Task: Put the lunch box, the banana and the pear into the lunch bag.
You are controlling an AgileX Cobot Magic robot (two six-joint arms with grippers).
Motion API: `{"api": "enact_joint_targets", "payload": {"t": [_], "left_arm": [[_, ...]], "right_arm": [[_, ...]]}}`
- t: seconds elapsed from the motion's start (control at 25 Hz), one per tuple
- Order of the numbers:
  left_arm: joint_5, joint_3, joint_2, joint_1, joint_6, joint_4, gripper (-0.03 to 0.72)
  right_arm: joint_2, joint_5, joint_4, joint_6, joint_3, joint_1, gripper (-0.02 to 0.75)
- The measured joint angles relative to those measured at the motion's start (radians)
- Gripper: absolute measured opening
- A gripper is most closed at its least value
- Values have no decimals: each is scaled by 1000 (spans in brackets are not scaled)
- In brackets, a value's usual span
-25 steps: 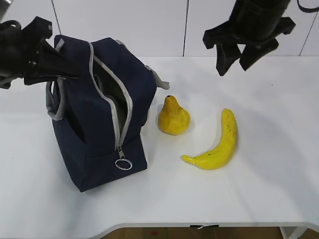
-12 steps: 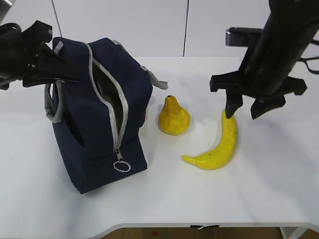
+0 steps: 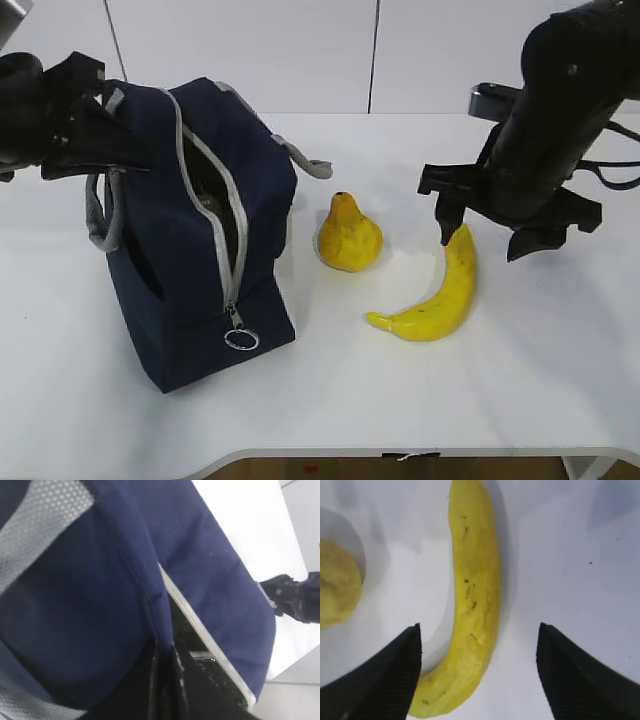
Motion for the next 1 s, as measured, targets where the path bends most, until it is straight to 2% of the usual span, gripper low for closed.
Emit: {"api": "enact_joint_targets", "payload": {"t": [0.12,1.0], "left_arm": [[0,0,0,0,2,8,3],[2,0,0,0,2,12,3]], "right_arm": [[35,-22,0,15,0,0,583],[175,-146,-52,51,0,0,585]]}}
